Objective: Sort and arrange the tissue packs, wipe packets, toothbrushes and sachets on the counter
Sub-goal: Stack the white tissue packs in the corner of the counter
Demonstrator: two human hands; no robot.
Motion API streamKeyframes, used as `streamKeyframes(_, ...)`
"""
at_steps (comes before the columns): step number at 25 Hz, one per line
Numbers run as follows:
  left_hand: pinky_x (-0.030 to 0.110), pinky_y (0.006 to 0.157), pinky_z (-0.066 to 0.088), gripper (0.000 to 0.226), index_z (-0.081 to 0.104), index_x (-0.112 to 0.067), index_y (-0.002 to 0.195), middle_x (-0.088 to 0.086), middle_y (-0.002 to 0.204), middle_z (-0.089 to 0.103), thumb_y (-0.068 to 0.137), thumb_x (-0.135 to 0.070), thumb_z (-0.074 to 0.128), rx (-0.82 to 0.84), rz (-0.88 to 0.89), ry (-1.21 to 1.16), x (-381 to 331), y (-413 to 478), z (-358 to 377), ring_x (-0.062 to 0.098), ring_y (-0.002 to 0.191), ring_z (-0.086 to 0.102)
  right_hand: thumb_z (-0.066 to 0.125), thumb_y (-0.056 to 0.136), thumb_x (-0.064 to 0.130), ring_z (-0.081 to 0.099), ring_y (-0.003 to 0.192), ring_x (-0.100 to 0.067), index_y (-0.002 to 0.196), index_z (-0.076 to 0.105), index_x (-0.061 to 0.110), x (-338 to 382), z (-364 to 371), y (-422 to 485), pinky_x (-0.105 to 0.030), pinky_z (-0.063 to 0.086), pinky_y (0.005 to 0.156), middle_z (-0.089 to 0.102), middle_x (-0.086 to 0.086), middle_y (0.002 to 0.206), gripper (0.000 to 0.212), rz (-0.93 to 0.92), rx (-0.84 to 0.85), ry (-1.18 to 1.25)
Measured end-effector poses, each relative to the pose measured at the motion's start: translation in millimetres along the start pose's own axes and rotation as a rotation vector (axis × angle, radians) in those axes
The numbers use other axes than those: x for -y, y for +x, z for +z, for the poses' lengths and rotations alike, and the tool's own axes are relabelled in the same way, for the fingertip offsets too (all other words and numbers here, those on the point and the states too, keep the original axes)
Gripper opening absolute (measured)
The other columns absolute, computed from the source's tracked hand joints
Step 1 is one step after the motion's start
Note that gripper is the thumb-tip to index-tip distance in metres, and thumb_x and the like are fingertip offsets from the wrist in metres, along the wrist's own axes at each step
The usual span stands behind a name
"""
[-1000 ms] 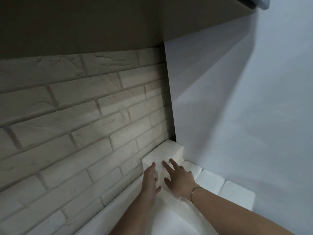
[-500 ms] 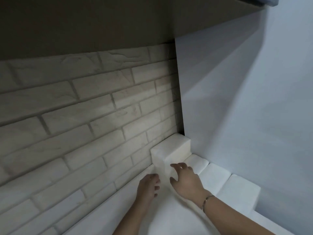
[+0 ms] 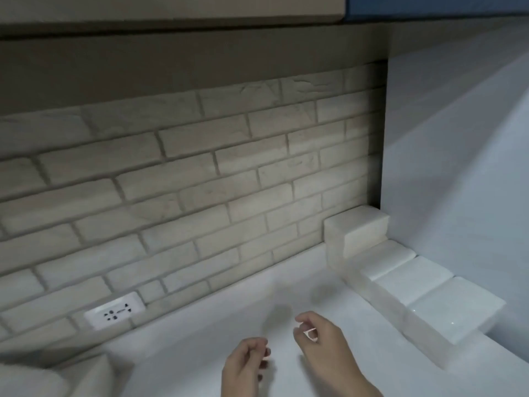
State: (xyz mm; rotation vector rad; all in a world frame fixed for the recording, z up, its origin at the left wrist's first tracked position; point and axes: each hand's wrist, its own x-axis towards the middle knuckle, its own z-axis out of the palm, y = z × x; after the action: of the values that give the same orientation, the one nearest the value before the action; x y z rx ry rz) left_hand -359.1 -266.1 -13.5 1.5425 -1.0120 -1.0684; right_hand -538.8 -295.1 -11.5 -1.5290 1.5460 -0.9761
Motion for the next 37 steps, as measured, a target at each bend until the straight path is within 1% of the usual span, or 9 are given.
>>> streamKeyframes(4, 0.026, 0.062, 0.049, 0.014, 0.077, -0.016, 0.085, 0.001, 0.078, 0.078, 0.083, -0.030, 0.074, -0.106, -0.017, 0.006, 33, -55, -103, 0.013, 0.064, 0.068, 0.073, 0.090, 0.016, 0.058, 0.058, -0.004, 0.088, 0.073, 0.032, 32, 80, -75, -0.018, 0.048, 0.062, 0.069, 0.005, 0.078, 0.016, 0.048, 0.085, 0.178)
streamKeyframes(12, 0.031, 0.074, 0.053, 0.015, 0.077, -0.031, 0.079, 0.010, 0.079, 0.073, 0.070, -0.039, 0.067, -0.262, 0.038, 0.034, 55, -159, -288, 0.015, 0.066, 0.066, 0.072, 0.090, 0.018, 0.058, 0.057, -0.002, 0.090, 0.073, 0.033, 107, 222, -191, -0.018, 0.048, 0.065, 0.070, 0.006, 0.079, 0.015, -0.017, 0.348, 0.087)
streamKeyframes(15, 0.038, 0.079, 0.058, 0.007, 0.078, -0.033, 0.080, 0.006, 0.076, 0.075, 0.082, -0.027, 0.074, -0.330, 0.056, 0.074, 73, -178, -337, 0.026, 0.074, 0.070, 0.071, 0.090, 0.022, 0.060, 0.059, -0.001, 0.091, 0.070, 0.035, 125, 266, -221, -0.020, 0.050, 0.070, 0.071, 0.012, 0.083, 0.013, -0.053, 0.447, 0.010)
streamKeyframes(21, 0.011, 0.066, 0.049, 0.026, 0.076, -0.027, 0.077, -0.008, 0.074, 0.073, 0.088, -0.003, 0.073, -0.537, 0.134, 0.179, 92, -205, -415, 0.005, 0.068, 0.067, 0.065, 0.086, 0.034, 0.064, 0.068, -0.003, 0.097, 0.069, 0.037, 173, 345, -254, -0.025, 0.053, 0.070, 0.072, 0.009, 0.088, 0.012, -0.150, 0.556, -0.041)
streamKeyframes(25, 0.028, 0.092, 0.044, 0.015, 0.071, -0.021, 0.099, -0.008, 0.099, 0.069, 0.085, -0.027, 0.067, -0.808, 0.213, 0.591, 122, -220, -468, 0.023, 0.099, 0.063, 0.062, 0.086, 0.042, 0.064, 0.080, -0.006, 0.103, 0.068, 0.037, 206, 386, -271, -0.025, 0.054, 0.078, 0.070, 0.009, 0.092, 0.019, -0.247, 0.599, -0.078)
streamKeyframes(27, 0.044, 0.101, 0.040, 0.057, 0.067, -0.007, 0.116, 0.015, 0.115, 0.066, 0.077, -0.047, 0.054, -0.834, 0.040, 0.807, 143, -222, -489, 0.040, 0.112, 0.057, 0.062, 0.089, 0.037, 0.063, 0.083, -0.008, 0.105, 0.068, 0.035, 216, 408, -284, -0.025, 0.053, 0.081, 0.069, 0.008, 0.094, 0.017, -0.286, 0.647, -0.097)
streamKeyframes(29, 0.058, 0.105, 0.035, 0.079, 0.061, 0.003, 0.124, 0.027, 0.116, 0.064, 0.073, -0.056, 0.047, -0.784, -0.107, 0.950, 154, -225, -497, 0.049, 0.117, 0.053, 0.059, 0.093, 0.030, 0.063, 0.088, -0.010, 0.114, 0.067, 0.030, 220, 428, -297, -0.027, 0.053, 0.085, 0.068, 0.005, 0.100, 0.022, -0.309, 0.714, -0.134)
streamKeyframes(33, 0.063, 0.109, 0.026, 0.082, 0.055, 0.005, 0.133, 0.023, 0.118, 0.069, 0.078, -0.055, 0.046, -0.722, -0.115, 1.075, 157, -226, -494, 0.047, 0.125, 0.054, 0.049, 0.098, 0.026, 0.063, 0.096, -0.016, 0.144, 0.044, 0.024, 212, 452, -311, -0.028, 0.050, 0.088, 0.067, -0.004, 0.120, 0.046, -0.215, 0.864, -0.233)
streamKeyframes(37, 0.063, 0.115, 0.015, 0.085, 0.043, -0.003, 0.147, 0.012, 0.117, 0.072, 0.084, -0.058, 0.051, -0.730, -0.162, 1.137, 156, -225, -500, 0.035, 0.130, 0.053, 0.047, 0.097, 0.032, 0.067, 0.107, -0.006, 0.147, 0.042, 0.036, 200, 456, -319, -0.029, 0.053, 0.098, 0.068, 0.014, 0.124, 0.050, -0.112, 0.878, -0.123)
